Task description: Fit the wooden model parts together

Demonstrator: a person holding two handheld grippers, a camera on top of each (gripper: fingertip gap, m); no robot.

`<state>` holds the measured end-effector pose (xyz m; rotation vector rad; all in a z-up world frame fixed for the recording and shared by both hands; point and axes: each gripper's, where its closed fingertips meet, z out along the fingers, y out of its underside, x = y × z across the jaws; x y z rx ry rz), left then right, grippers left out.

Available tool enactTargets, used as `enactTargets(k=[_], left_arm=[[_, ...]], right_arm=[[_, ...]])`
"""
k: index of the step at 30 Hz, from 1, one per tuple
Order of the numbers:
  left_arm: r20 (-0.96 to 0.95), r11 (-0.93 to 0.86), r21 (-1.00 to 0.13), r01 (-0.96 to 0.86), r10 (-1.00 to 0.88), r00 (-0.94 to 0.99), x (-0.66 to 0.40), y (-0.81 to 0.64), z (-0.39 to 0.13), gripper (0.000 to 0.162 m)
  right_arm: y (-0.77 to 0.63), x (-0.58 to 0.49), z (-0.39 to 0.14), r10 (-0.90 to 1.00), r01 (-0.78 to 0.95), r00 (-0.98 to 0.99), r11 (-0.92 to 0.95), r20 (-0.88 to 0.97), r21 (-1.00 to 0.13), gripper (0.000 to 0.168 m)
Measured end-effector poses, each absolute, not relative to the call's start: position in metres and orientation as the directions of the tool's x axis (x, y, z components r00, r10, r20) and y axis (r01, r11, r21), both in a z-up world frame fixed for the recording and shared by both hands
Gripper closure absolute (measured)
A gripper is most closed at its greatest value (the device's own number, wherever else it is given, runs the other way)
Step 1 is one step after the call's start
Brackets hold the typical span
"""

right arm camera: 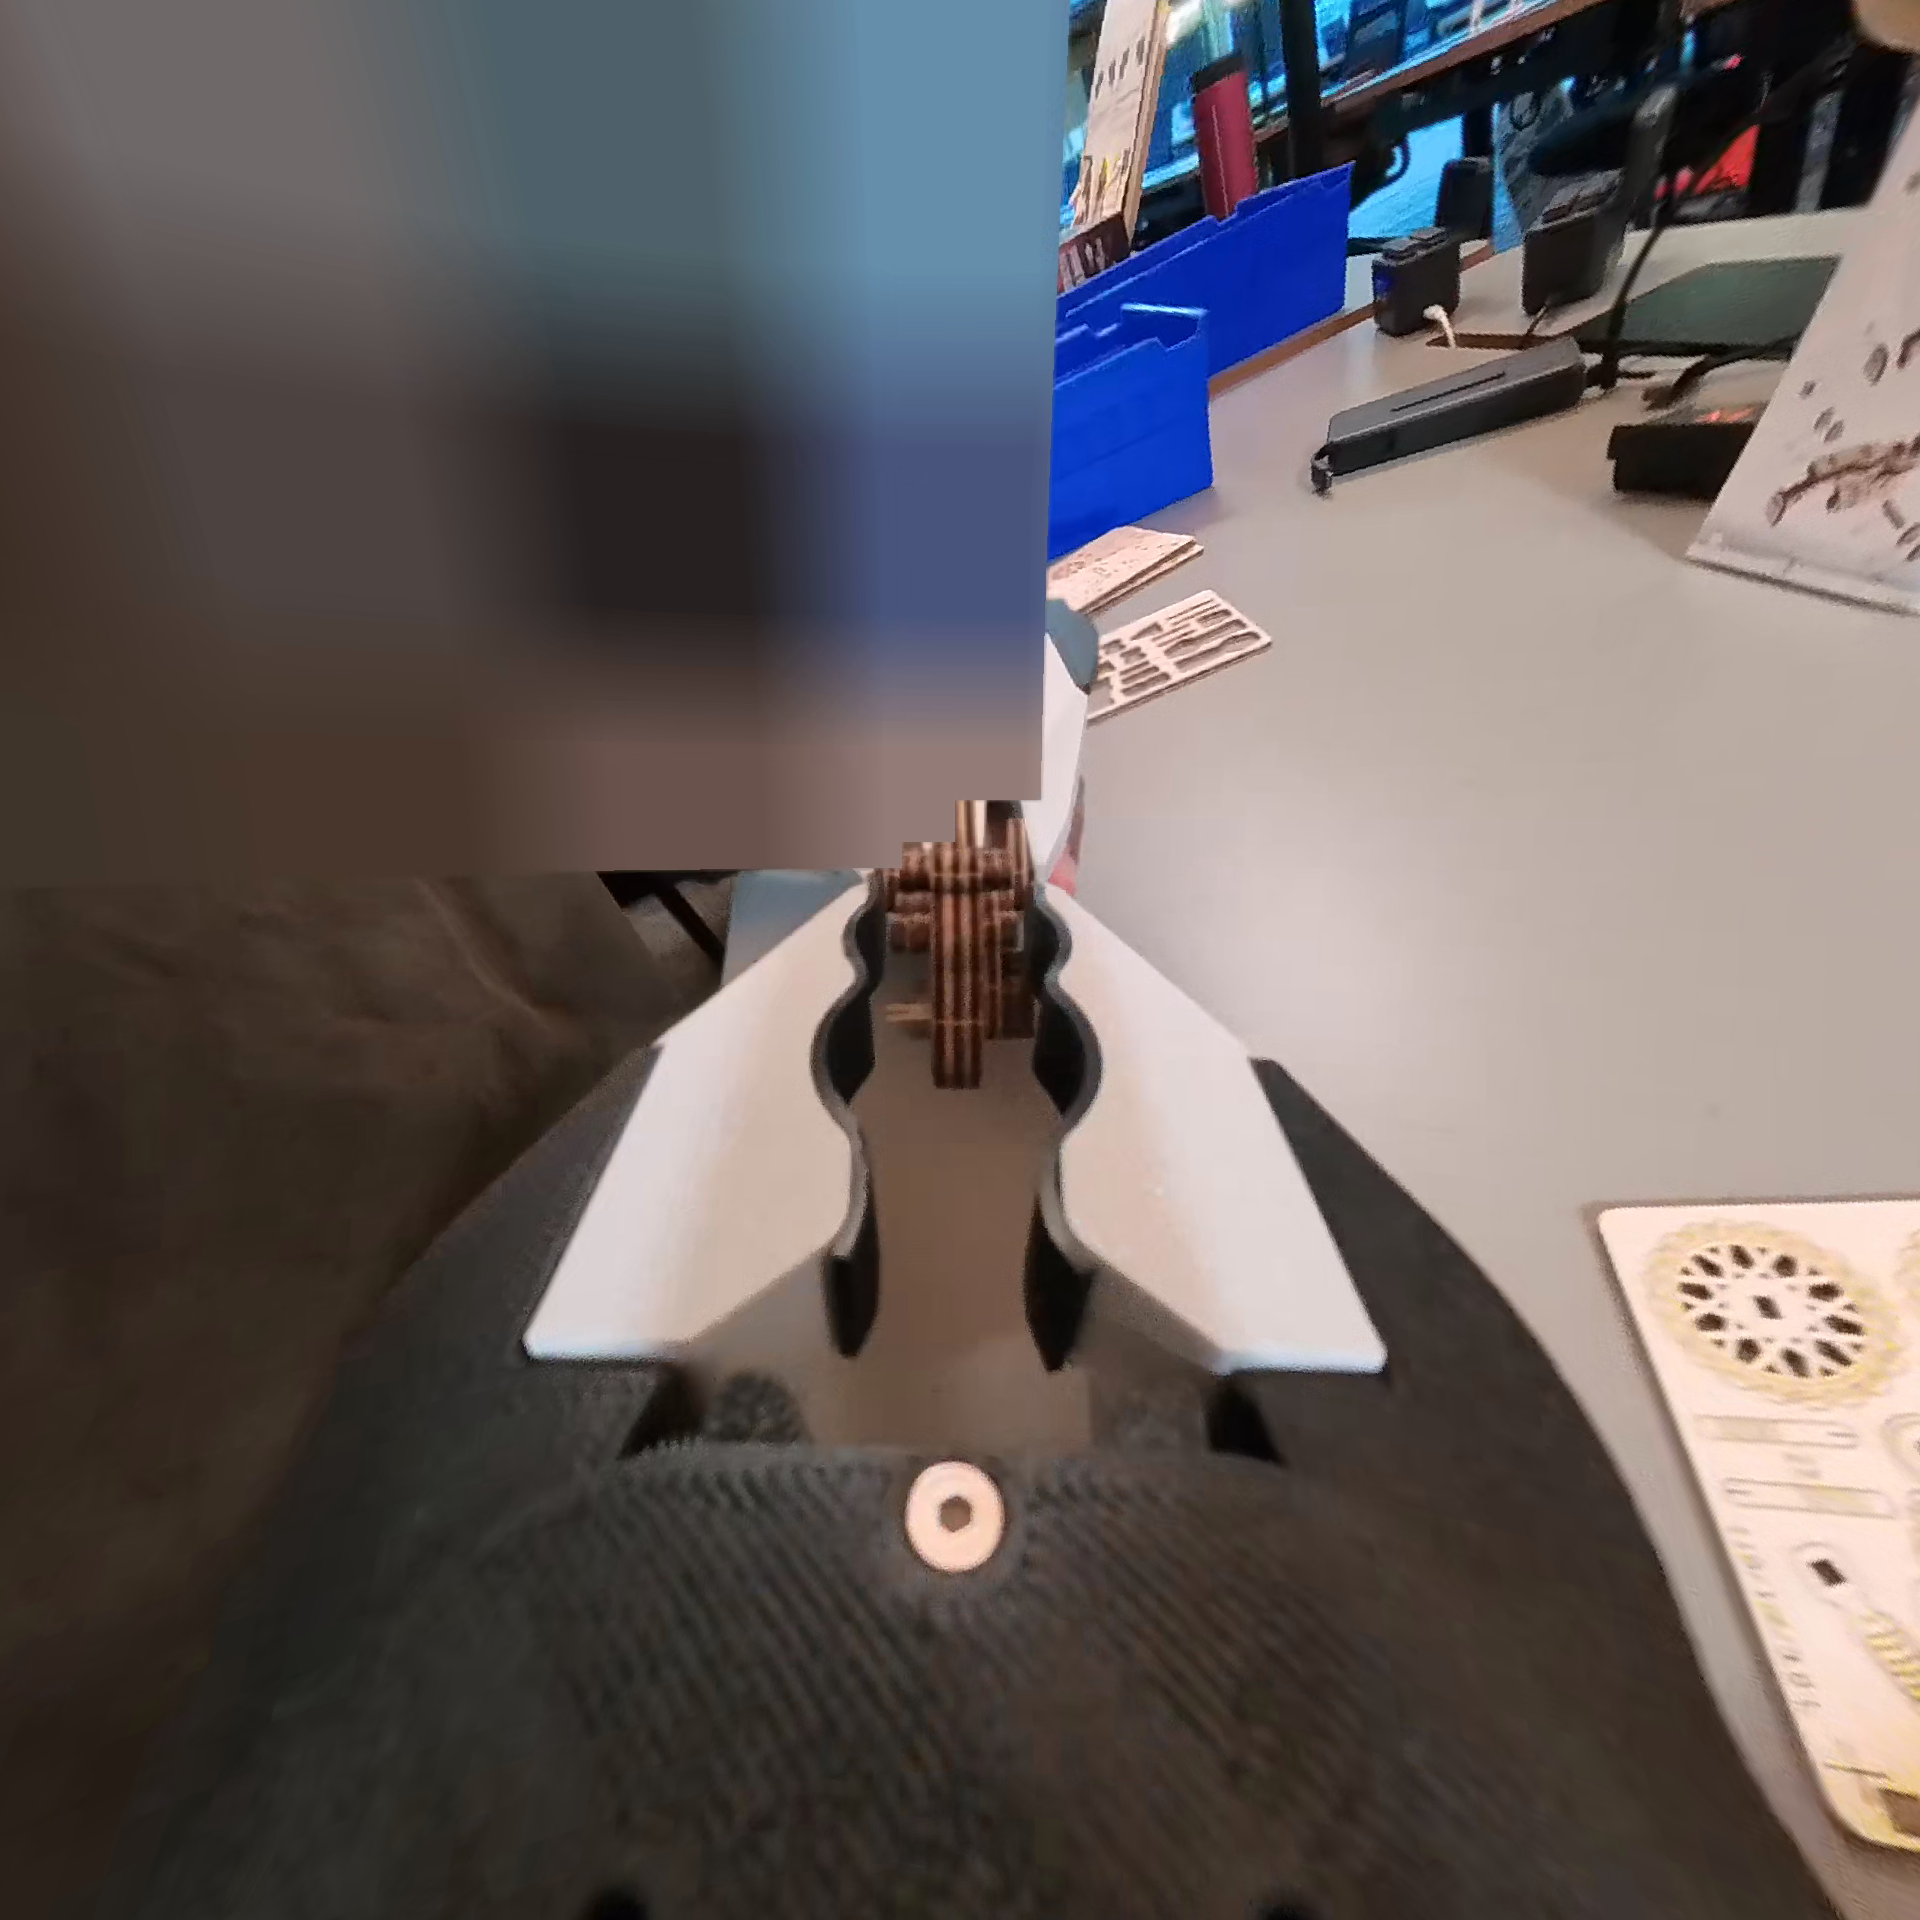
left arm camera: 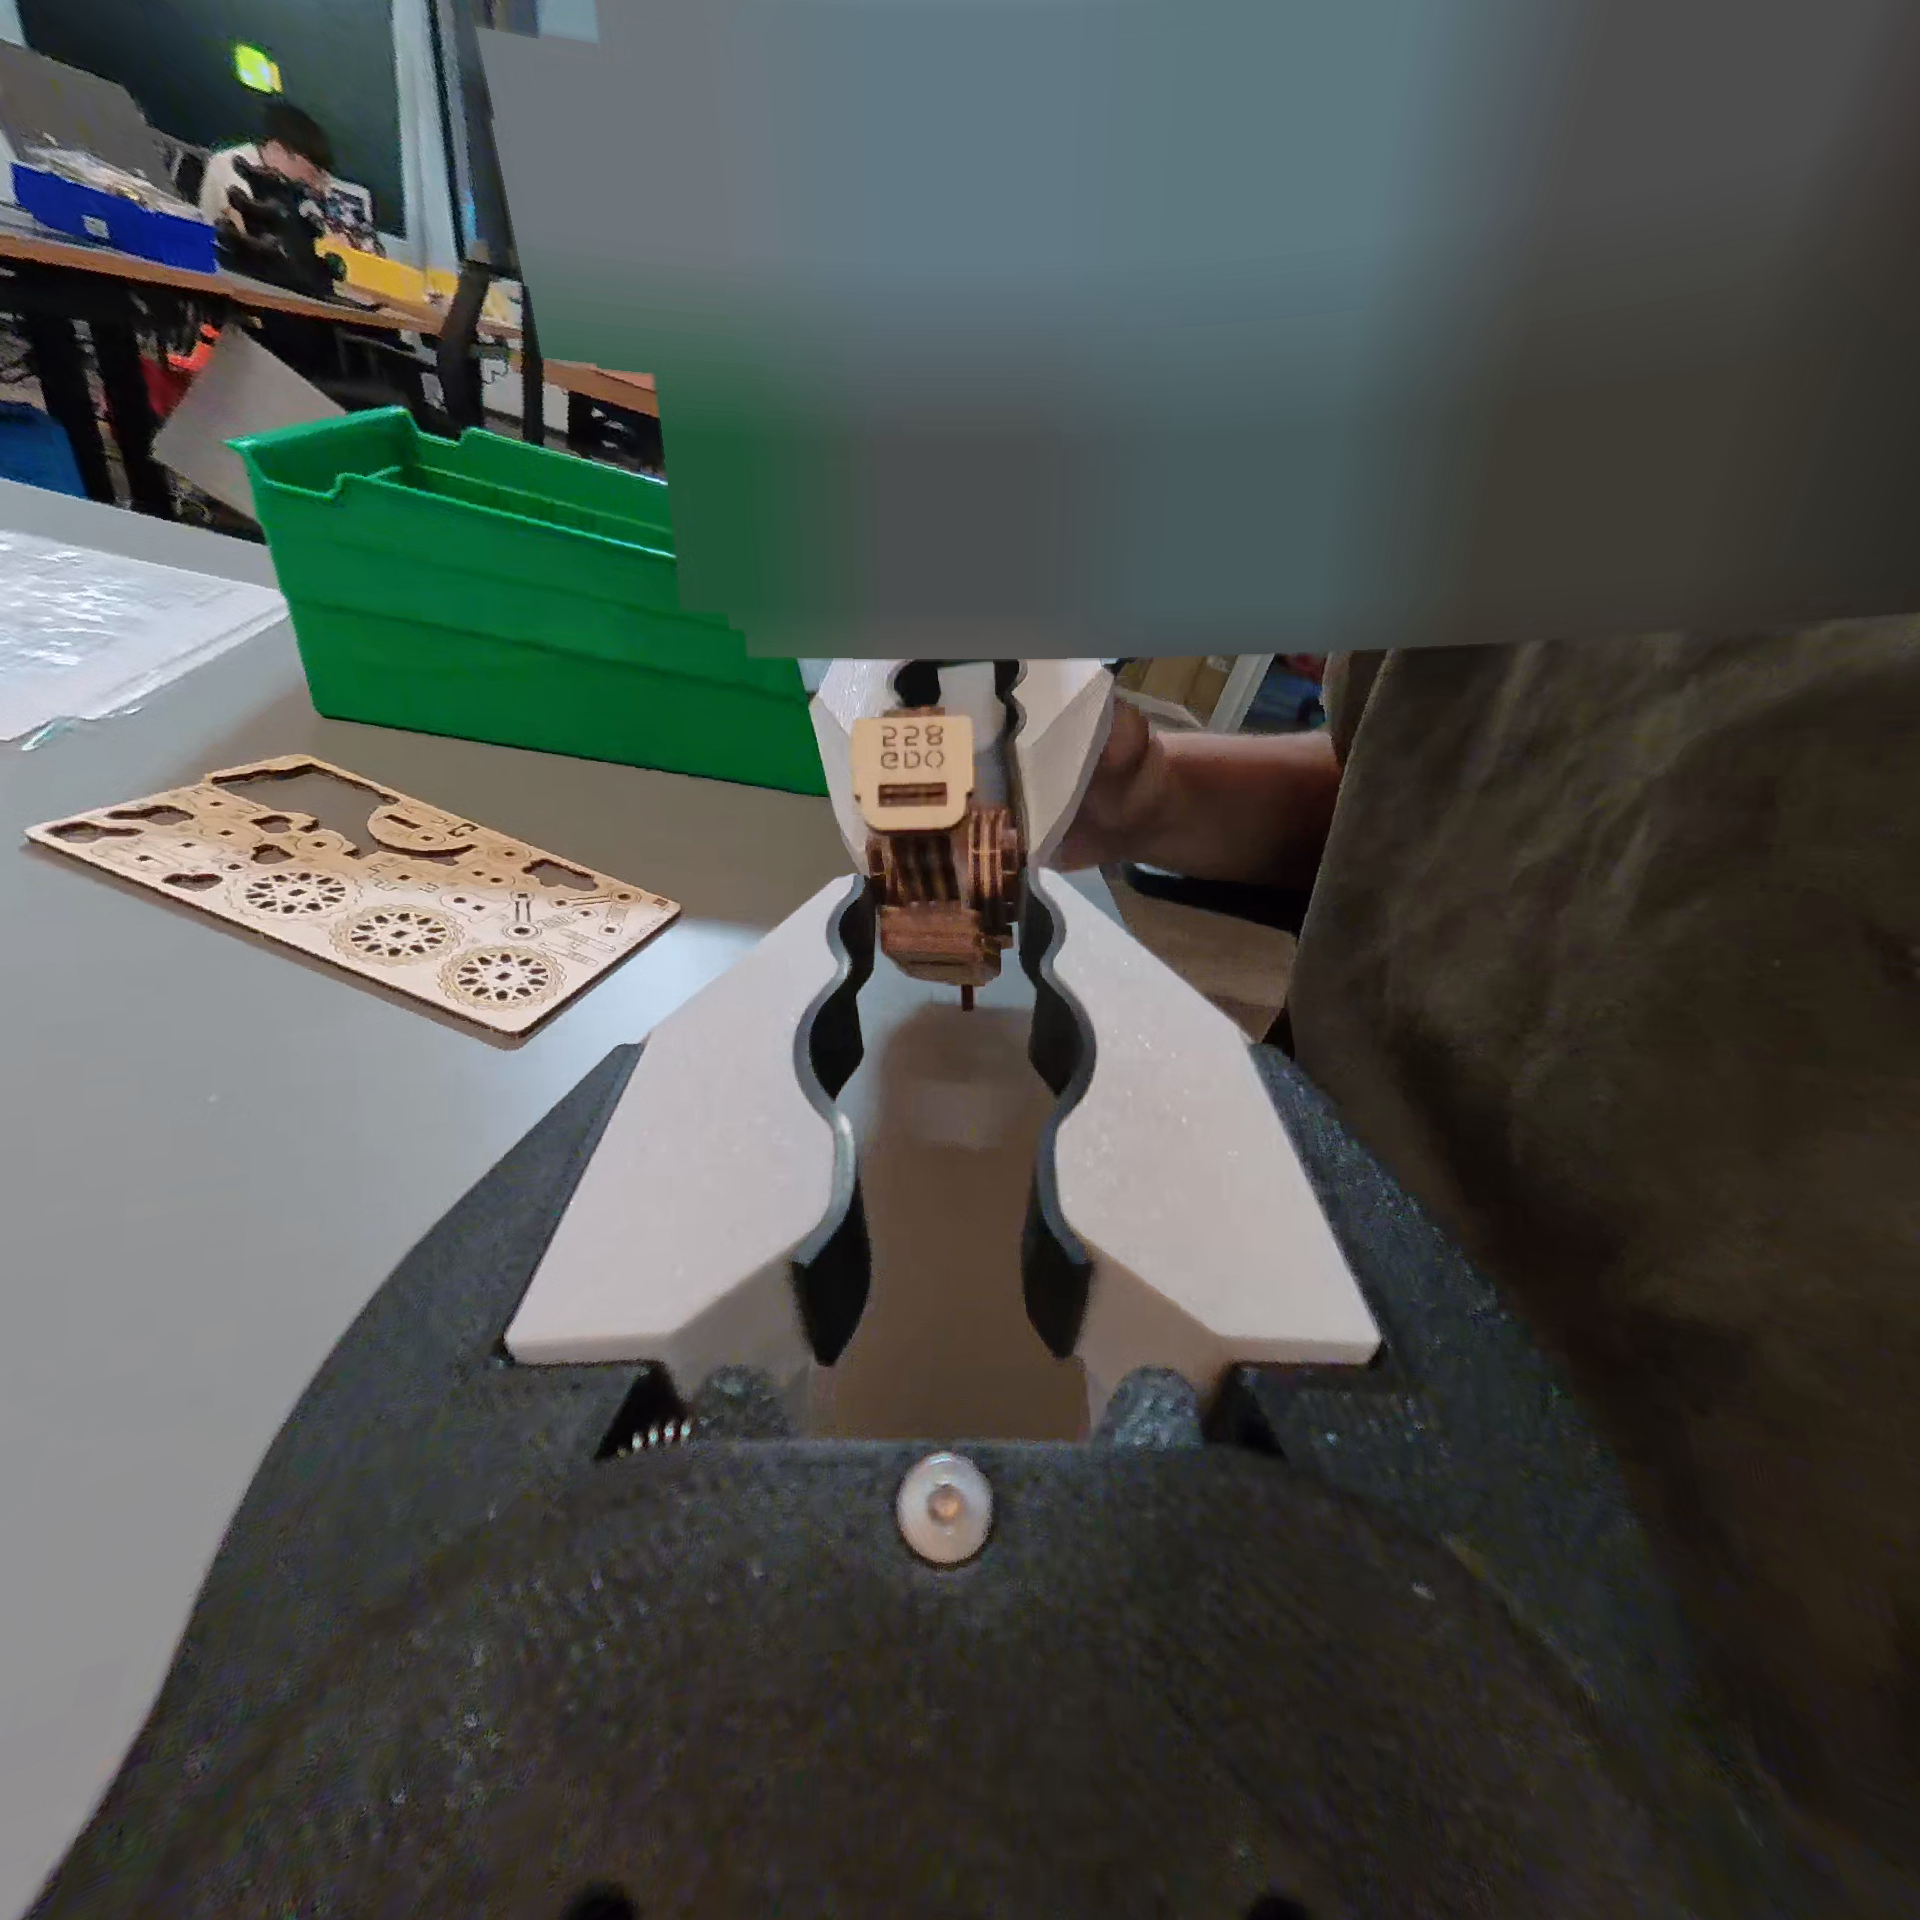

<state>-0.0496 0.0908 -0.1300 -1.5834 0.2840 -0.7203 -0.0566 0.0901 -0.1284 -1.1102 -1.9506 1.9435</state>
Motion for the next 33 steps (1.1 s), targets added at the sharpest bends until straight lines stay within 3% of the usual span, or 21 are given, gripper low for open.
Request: enactTargets(k=[5, 15, 19, 33], left_arm=[[0.301, -0.164, -0.953, 0.253, -0.544, 0.783, -0.053, 0.094, -0.134, 0.134], [0.406, -0.214, -0.913, 0.347, -0.55, 0.73, -0.054, 0.095, -0.133, 0.135], [0.418, -0.263, -0.908, 0.326, -0.548, 0.724, -0.052, 0.095, -0.137, 0.134], [0.389, -0.176, -0.918, 0.356, -0.575, 0.72, -0.052, 0.094, -0.127, 0.136]], right_arm=[[0.094, -0.061, -0.13, 0.552, 0.439, -0.669, -0.247, -0.497, -0.864, 0.143], [0.095, -0.062, -0.131, 0.532, 0.459, -0.657, -0.278, -0.534, -0.844, 0.143], [0.095, -0.06, -0.133, 0.585, 0.448, -0.659, -0.199, -0.472, -0.872, 0.143], [0.093, -0.058, -0.126, 0.622, 0.326, -0.708, -0.13, -0.333, -0.936, 0.143]])
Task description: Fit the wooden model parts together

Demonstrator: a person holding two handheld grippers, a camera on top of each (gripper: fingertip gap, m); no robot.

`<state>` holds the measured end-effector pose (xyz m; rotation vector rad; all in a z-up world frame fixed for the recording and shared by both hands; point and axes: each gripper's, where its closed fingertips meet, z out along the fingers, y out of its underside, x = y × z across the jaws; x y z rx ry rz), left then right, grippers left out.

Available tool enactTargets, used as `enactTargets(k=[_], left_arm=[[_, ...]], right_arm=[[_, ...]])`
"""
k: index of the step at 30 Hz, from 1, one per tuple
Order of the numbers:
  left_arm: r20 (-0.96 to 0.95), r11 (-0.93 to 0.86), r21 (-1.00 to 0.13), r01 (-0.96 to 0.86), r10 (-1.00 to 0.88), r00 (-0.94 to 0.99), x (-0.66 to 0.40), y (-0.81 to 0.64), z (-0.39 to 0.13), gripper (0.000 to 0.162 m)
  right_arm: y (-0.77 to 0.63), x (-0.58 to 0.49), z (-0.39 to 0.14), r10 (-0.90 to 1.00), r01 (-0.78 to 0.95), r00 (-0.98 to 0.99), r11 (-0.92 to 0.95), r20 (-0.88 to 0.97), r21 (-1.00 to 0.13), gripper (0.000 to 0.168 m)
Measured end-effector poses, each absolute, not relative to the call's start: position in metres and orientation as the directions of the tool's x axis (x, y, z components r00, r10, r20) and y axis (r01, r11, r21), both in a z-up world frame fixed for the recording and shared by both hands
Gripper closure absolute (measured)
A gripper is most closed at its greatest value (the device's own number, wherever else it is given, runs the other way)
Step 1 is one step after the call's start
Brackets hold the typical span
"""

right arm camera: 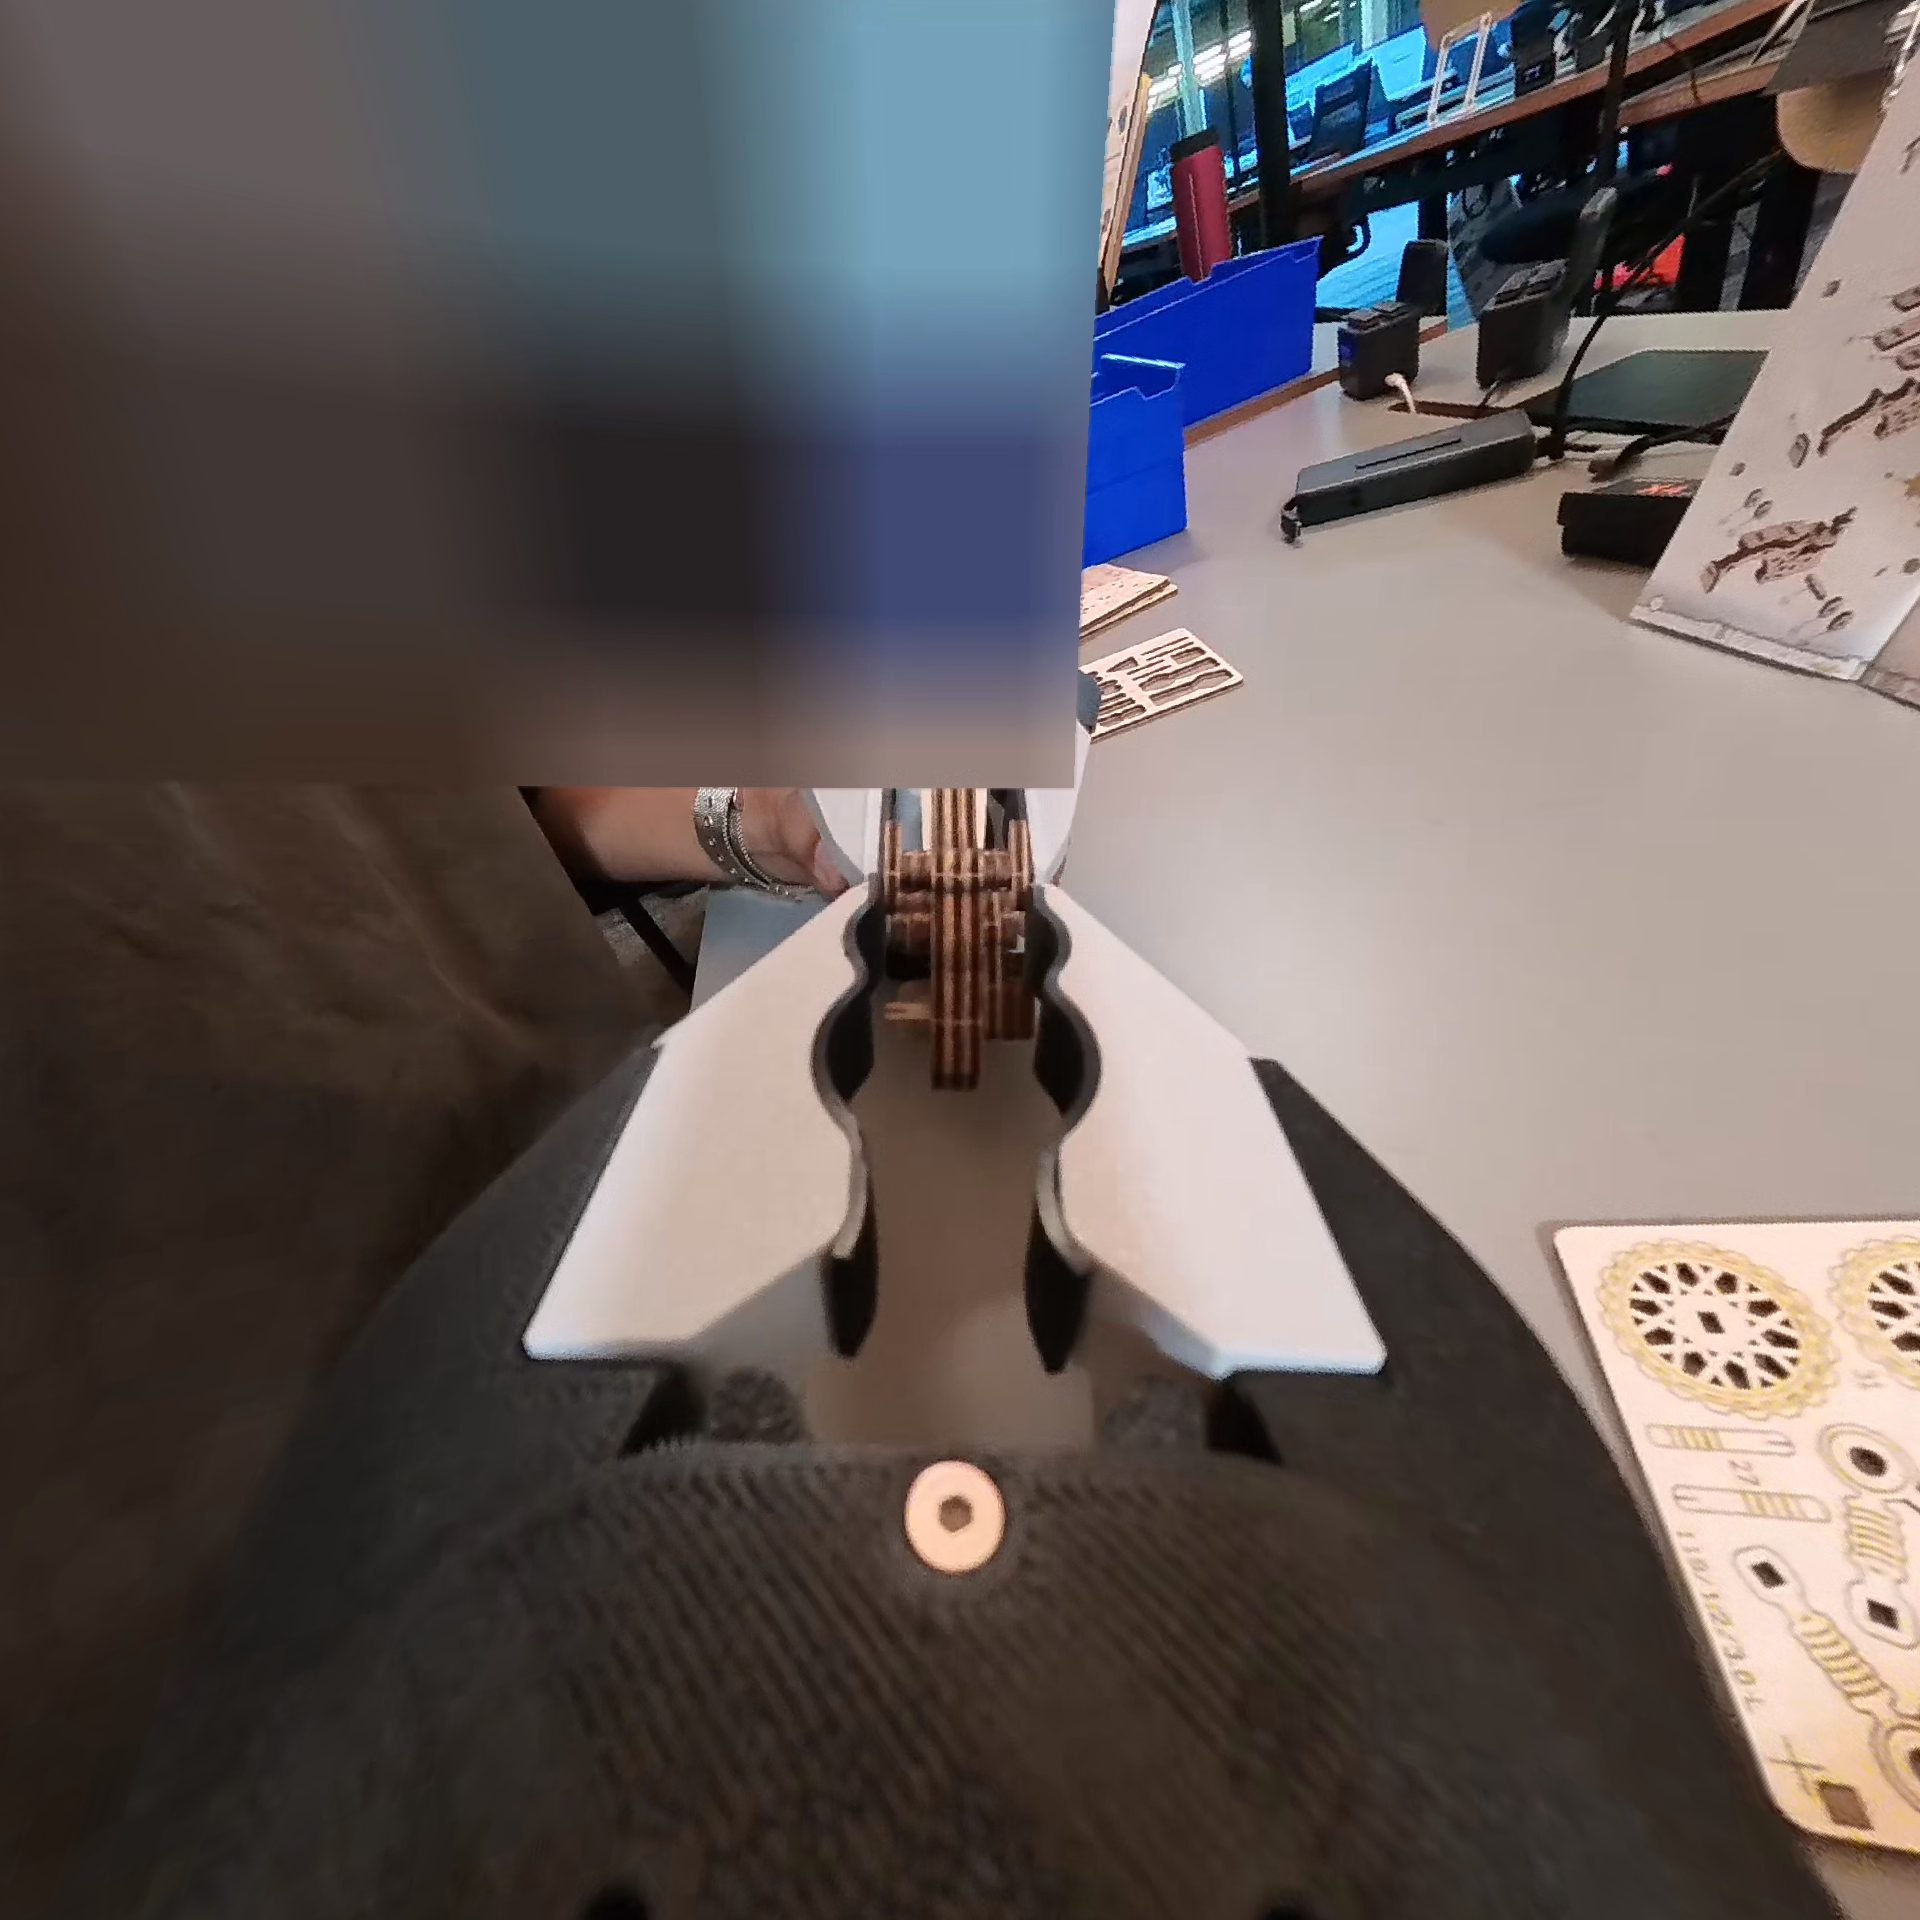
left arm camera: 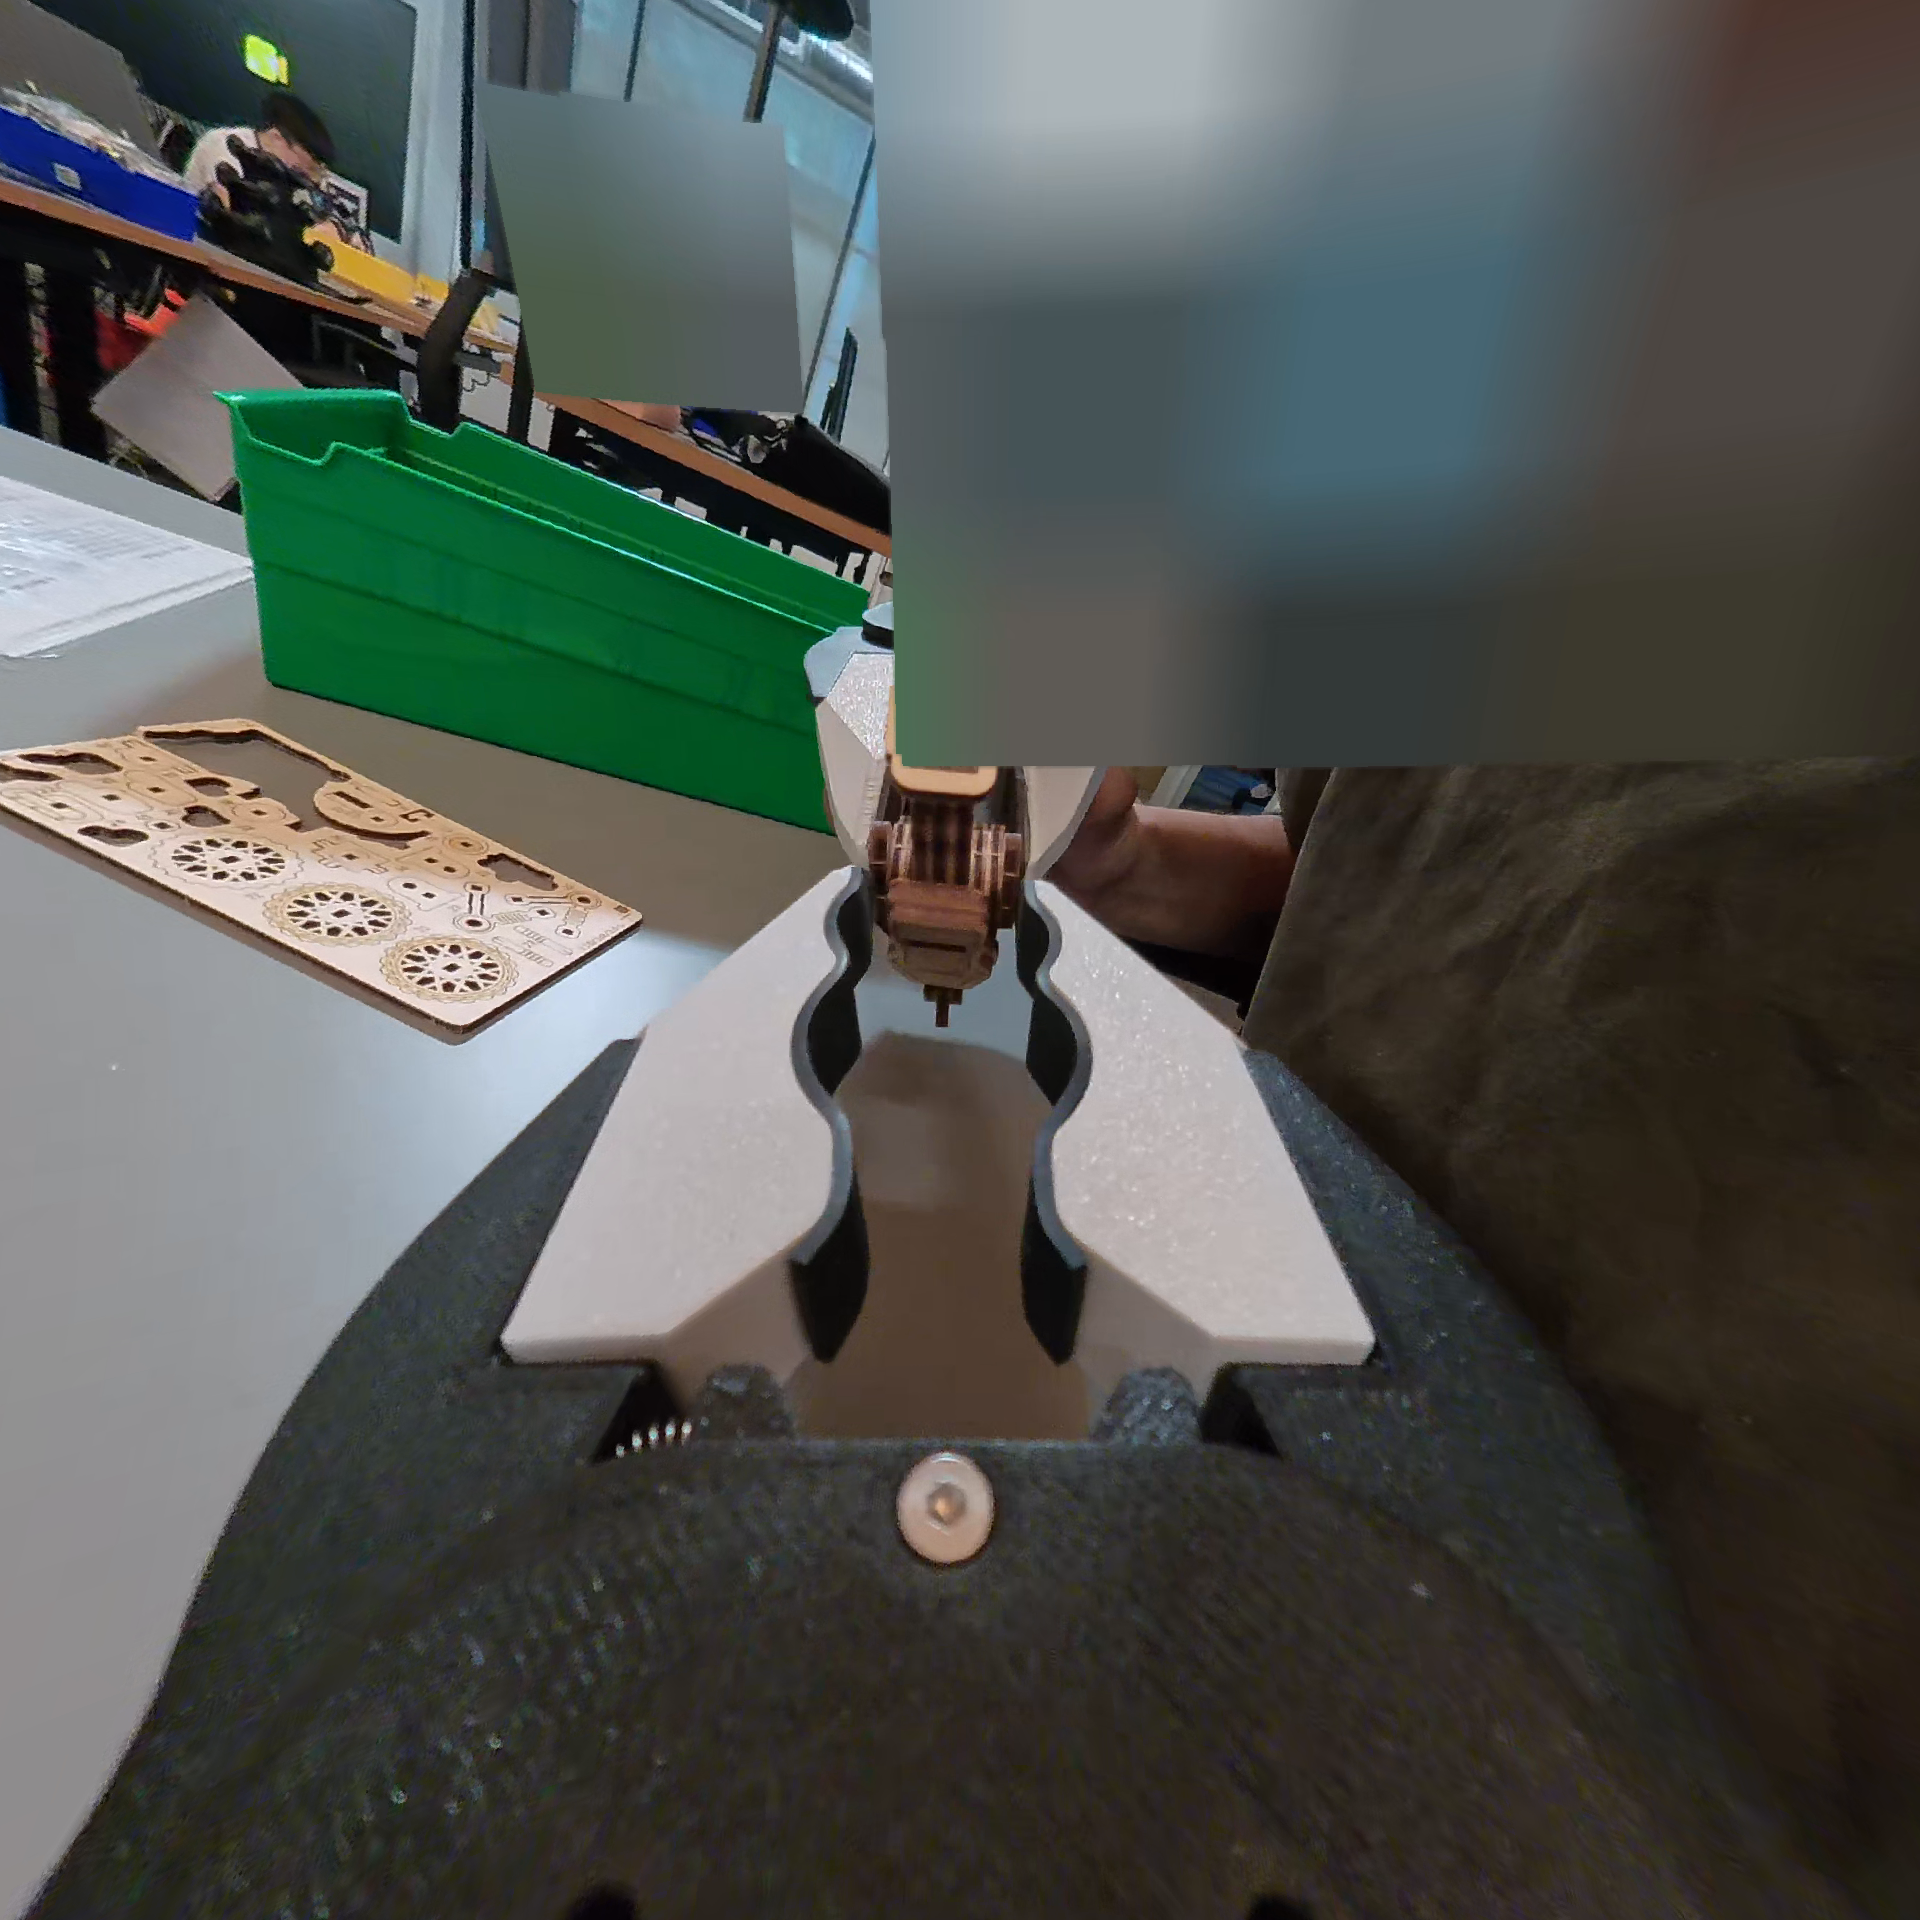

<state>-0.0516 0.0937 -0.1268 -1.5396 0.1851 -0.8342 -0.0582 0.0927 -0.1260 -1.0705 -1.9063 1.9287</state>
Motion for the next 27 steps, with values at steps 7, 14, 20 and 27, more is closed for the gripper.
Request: enactTargets(k=[7, 14, 20, 27], left_arm=[[0.444, -0.247, -0.895, 0.37, -0.559, 0.701, -0.052, 0.094, -0.132, 0.135], [0.459, -0.295, -0.888, 0.351, -0.541, 0.705, -0.051, 0.096, -0.139, 0.135], [0.439, -0.324, -0.896, 0.303, -0.541, 0.717, -0.046, 0.095, -0.144, 0.135], [0.465, -0.299, -0.885, 0.356, -0.541, 0.701, -0.047, 0.097, -0.141, 0.135]], right_arm=[[0.093, -0.058, -0.13, 0.591, 0.36, -0.709, -0.168, -0.386, -0.918, 0.143], [0.093, -0.06, -0.136, 0.589, 0.38, -0.703, -0.164, -0.4, -0.91, 0.141], [0.092, -0.058, -0.138, 0.557, 0.42, -0.705, -0.171, -0.439, -0.891, 0.142], [0.094, -0.059, -0.136, 0.546, 0.439, -0.693, -0.199, -0.471, -0.876, 0.143]])
